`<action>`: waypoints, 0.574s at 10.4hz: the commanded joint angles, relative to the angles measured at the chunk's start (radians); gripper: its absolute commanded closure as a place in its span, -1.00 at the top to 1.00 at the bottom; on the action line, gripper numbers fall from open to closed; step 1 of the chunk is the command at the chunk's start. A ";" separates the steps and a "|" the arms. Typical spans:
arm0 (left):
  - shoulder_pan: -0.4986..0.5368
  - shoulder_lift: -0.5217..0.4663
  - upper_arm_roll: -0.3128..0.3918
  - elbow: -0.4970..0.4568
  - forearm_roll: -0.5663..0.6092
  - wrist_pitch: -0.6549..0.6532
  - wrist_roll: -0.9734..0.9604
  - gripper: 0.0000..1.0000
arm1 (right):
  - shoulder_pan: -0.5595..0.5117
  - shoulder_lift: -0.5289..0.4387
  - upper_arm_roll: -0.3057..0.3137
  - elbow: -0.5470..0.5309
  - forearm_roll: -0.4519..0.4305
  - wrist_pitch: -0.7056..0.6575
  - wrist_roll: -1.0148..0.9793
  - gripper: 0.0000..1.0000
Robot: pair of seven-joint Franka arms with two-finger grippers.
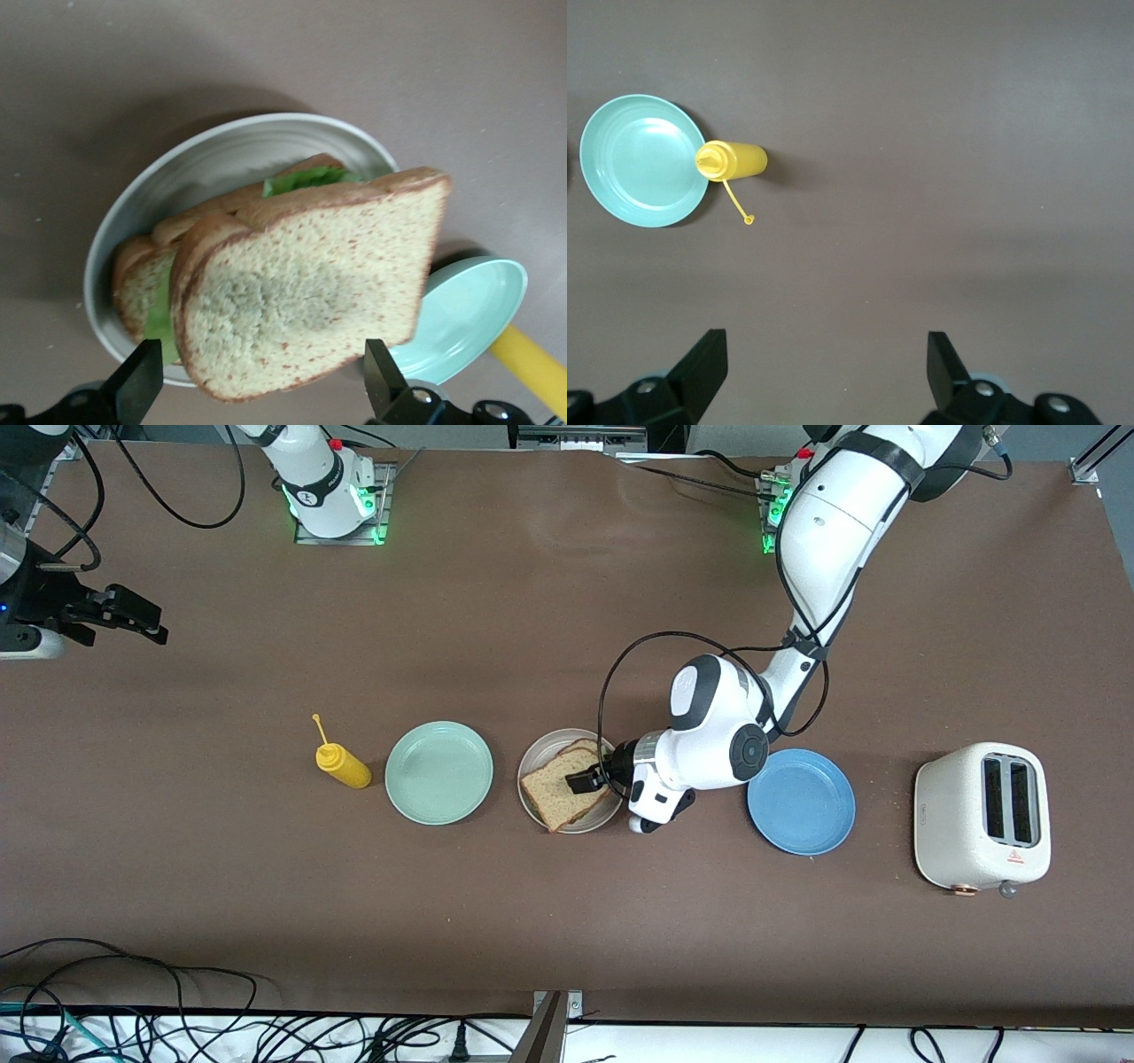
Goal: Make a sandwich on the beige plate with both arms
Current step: 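Open the left gripper and raise it off the sandwich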
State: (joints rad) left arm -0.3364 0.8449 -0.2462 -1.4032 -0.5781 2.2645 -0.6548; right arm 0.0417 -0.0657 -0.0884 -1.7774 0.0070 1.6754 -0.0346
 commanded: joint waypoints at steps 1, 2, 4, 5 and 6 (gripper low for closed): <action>0.001 -0.017 0.024 -0.023 0.041 -0.058 0.000 1.00 | 0.006 -0.008 0.007 0.016 -0.018 -0.008 0.048 1.00; 0.002 -0.020 0.028 -0.023 0.088 -0.091 -0.002 1.00 | 0.006 0.000 0.004 0.018 -0.016 -0.009 0.041 1.00; 0.040 -0.064 0.039 -0.013 0.168 -0.220 0.000 1.00 | -0.002 0.016 0.010 0.016 -0.009 0.058 0.039 1.00; 0.084 -0.123 0.035 -0.002 0.229 -0.323 0.006 1.00 | -0.005 0.023 0.010 0.018 -0.009 0.066 0.039 1.00; 0.103 -0.195 0.036 -0.002 0.266 -0.405 0.012 1.00 | -0.008 0.024 0.010 0.019 -0.010 0.063 0.033 1.00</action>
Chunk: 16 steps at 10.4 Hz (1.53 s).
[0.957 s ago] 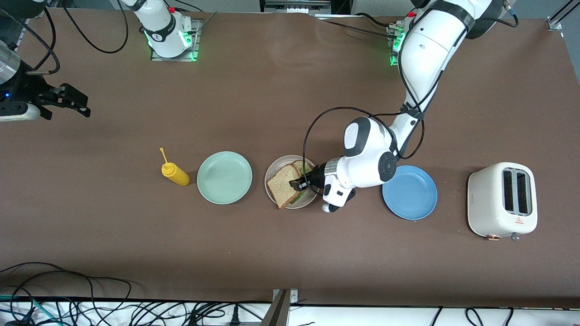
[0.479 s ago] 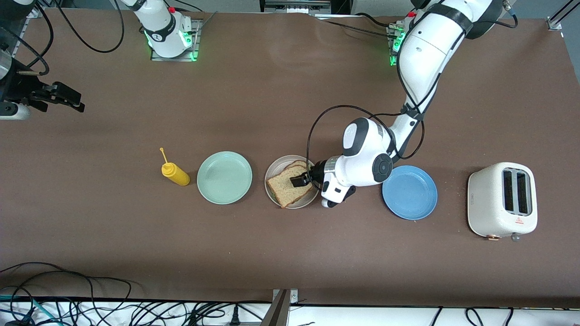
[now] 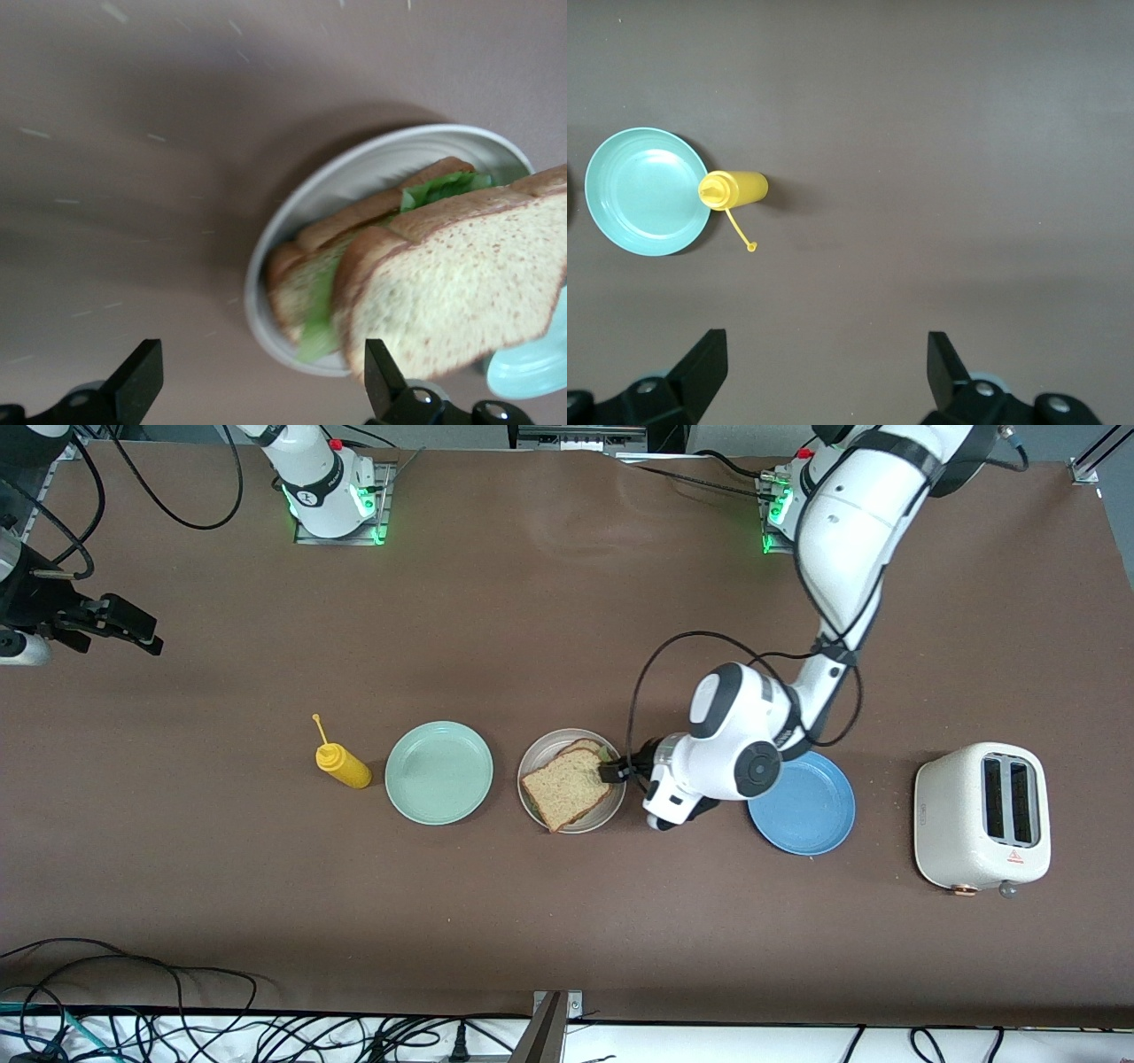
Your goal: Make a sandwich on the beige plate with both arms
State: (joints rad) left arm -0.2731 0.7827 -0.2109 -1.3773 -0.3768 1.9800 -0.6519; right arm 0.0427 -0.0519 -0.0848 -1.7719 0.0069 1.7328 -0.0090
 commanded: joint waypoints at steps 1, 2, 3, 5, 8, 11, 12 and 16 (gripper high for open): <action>0.061 -0.198 0.004 -0.028 0.102 -0.180 0.009 1.00 | -0.024 0.010 0.007 0.015 -0.010 -0.002 0.006 1.00; 0.072 -0.254 0.005 -0.029 0.193 -0.223 0.009 1.00 | -0.024 0.010 0.007 0.017 -0.008 -0.001 0.007 1.00; 0.078 -0.301 0.004 -0.029 0.317 -0.249 0.009 1.00 | -0.026 0.010 0.019 0.019 -0.010 -0.004 0.011 1.00; 0.127 -0.380 0.002 -0.029 0.455 -0.294 0.029 1.00 | -0.047 0.010 0.036 0.023 -0.028 -0.015 0.011 1.00; 0.271 -0.486 0.001 -0.029 0.455 -0.323 0.186 1.00 | -0.044 0.009 0.034 0.032 -0.031 -0.039 0.014 1.00; 0.398 -0.548 0.001 -0.029 0.443 -0.372 0.420 1.00 | -0.044 0.014 0.033 0.032 -0.024 -0.041 0.012 1.00; 0.432 -0.557 -0.002 -0.031 0.441 -0.374 0.473 1.00 | -0.047 0.026 0.028 0.032 -0.019 -0.039 0.012 1.00; 0.477 -0.605 -0.004 -0.077 0.434 -0.379 0.555 0.97 | -0.041 0.026 0.033 0.043 -0.024 -0.039 0.012 1.00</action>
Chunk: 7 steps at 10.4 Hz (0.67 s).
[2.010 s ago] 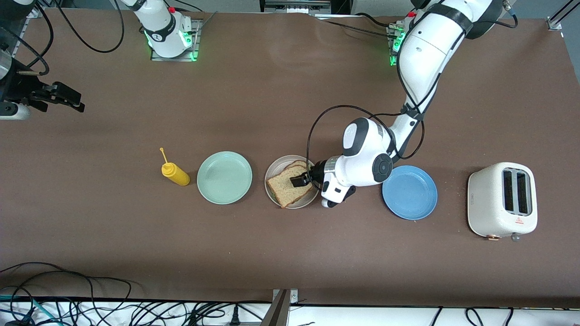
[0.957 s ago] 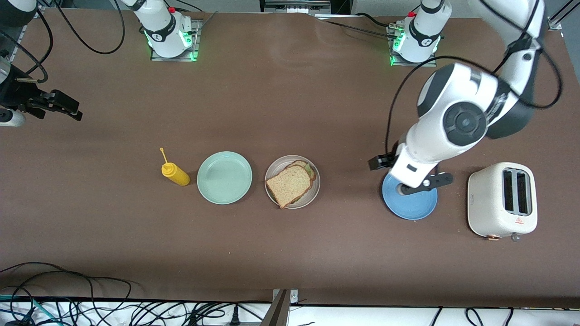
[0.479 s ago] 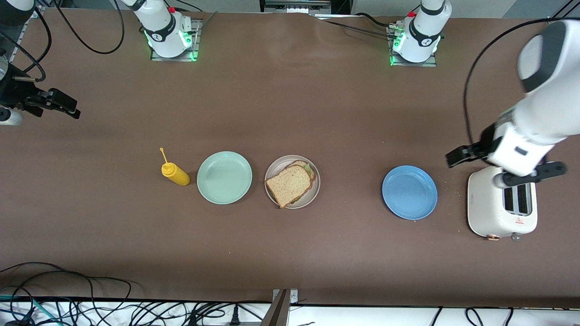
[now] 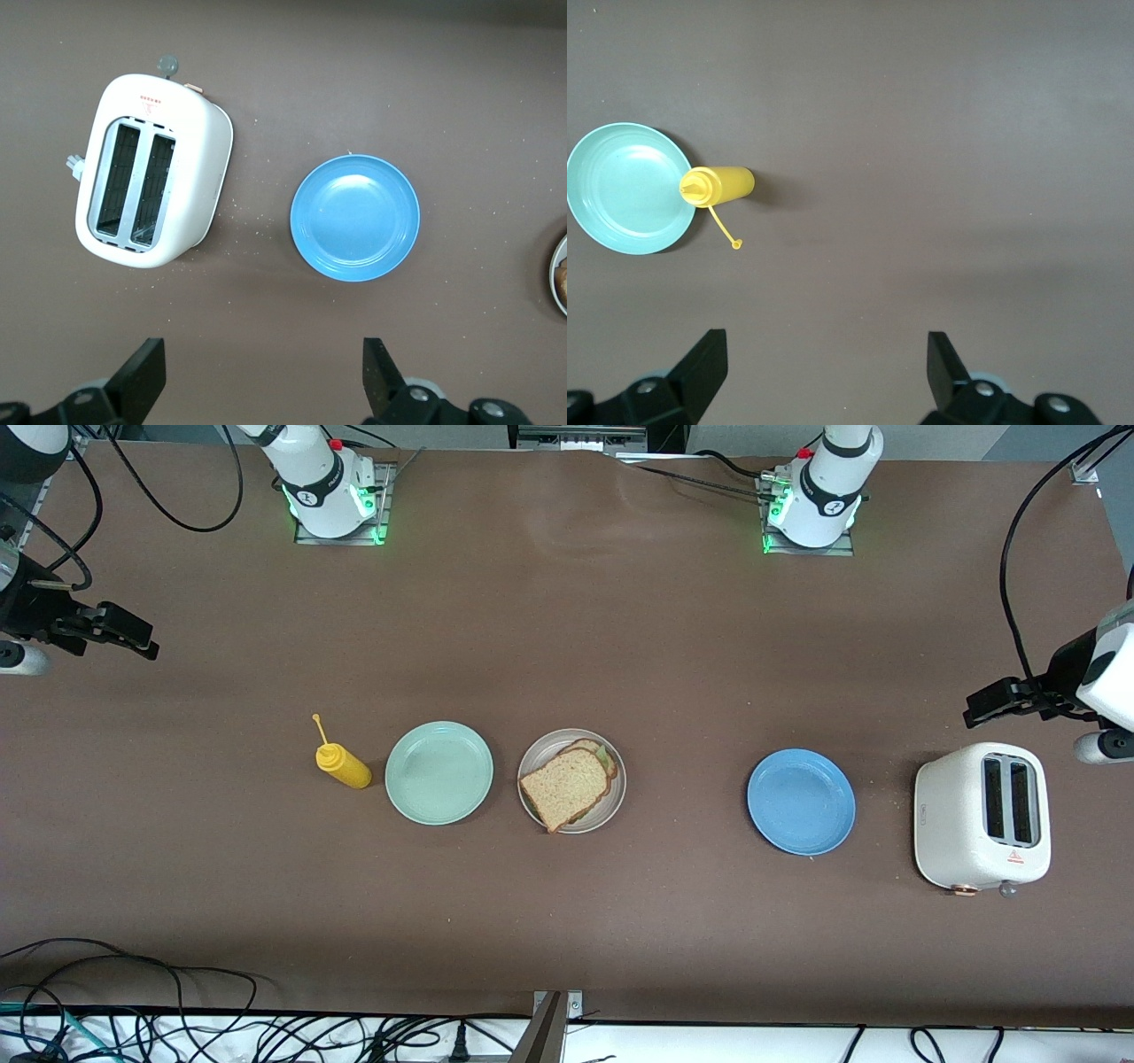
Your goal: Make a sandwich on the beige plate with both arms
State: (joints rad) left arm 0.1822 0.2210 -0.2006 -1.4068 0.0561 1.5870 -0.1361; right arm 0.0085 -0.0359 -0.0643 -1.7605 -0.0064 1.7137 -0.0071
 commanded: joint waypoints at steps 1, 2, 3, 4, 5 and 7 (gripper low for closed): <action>0.028 -0.043 -0.014 -0.047 -0.025 0.036 0.050 0.97 | -0.005 0.008 0.015 0.033 -0.009 -0.022 0.010 1.00; 0.049 -0.049 -0.014 -0.047 -0.056 0.039 0.052 0.96 | -0.004 0.007 0.015 0.033 -0.010 -0.022 0.010 1.00; 0.051 -0.051 -0.016 -0.049 -0.058 0.042 0.053 0.95 | -0.004 0.008 0.015 0.035 -0.013 -0.022 0.006 1.00; 0.051 -0.052 -0.016 -0.067 -0.056 0.077 0.053 0.93 | -0.004 0.008 0.014 0.035 -0.010 -0.022 0.006 1.00; 0.051 -0.052 -0.016 -0.073 -0.056 0.114 0.052 0.94 | -0.004 0.007 0.015 0.036 -0.012 -0.022 0.006 1.00; 0.049 -0.046 -0.016 -0.066 -0.055 0.116 0.052 1.00 | 0.002 0.008 0.017 0.042 -0.010 -0.022 0.006 1.00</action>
